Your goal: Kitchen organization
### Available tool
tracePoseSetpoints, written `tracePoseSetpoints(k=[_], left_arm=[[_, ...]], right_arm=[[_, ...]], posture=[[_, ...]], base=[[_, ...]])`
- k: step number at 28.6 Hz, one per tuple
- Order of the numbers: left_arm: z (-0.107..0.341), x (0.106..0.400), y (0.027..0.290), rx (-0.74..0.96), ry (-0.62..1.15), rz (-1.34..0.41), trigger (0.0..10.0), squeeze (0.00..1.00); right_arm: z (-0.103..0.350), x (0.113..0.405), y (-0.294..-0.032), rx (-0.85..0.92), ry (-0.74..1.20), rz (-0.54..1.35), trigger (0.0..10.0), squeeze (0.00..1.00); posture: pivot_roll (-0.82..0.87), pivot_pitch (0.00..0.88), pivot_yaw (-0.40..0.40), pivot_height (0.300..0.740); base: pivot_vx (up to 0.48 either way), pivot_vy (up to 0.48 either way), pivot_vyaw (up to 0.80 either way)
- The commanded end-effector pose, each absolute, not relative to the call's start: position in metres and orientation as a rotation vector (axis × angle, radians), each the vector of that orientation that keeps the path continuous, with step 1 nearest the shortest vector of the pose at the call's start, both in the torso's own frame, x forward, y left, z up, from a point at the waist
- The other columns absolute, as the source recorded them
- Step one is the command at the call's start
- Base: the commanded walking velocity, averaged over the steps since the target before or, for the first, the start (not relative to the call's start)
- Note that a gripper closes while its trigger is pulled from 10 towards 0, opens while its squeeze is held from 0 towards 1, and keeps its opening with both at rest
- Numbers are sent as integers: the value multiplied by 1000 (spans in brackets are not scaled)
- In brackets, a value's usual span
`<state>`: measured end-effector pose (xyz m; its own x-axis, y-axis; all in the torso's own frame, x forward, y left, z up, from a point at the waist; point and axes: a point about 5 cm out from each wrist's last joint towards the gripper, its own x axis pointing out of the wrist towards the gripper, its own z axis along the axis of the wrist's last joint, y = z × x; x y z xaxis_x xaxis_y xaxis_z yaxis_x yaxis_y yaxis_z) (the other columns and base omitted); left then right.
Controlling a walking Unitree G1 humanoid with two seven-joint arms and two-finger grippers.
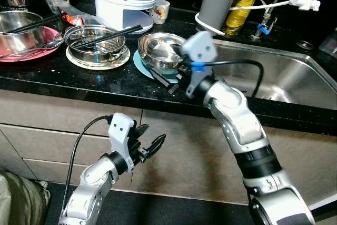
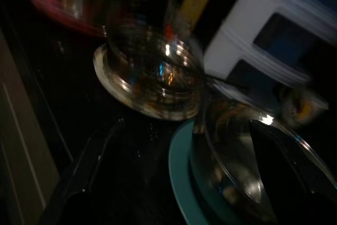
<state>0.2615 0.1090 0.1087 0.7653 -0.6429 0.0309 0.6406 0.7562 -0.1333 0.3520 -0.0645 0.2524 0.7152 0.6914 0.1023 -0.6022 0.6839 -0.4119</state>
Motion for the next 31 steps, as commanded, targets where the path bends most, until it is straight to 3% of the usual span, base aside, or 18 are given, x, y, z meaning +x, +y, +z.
tracePoseSetpoints(k=[1,15,21,29,30,31], left_arm=[[107,258,106,-137,31,-710,10000,0],[117,259,116,-106,2,-674,10000,0],[112,257,111,-104,22,-694,10000,0],[113,257,106,-114,25,-708,10000,0],[113,257,105,-116,24,-708,10000,0],[112,257,105,-117,24,-709,10000,0]], right_arm=[[239,362,-73,-418,-165,679,10000,0],[240,398,-80,-331,2,560,10000,0],[231,403,-94,-509,151,622,10000,0],[240,409,-107,-580,183,577,10000,0],[242,409,-107,-584,176,575,1882,0],[244,409,-107,-585,167,572,0,0]], posture=[[151,0,-215,740],[184,0,-232,740],[179,0,-228,740],[158,0,-220,740],[160,0,-222,740],[159,0,-222,740]], base=[[0,0,0],[0,0,0],[0,0,0],[0,0,0],[0,0,0],[0,0,0]])
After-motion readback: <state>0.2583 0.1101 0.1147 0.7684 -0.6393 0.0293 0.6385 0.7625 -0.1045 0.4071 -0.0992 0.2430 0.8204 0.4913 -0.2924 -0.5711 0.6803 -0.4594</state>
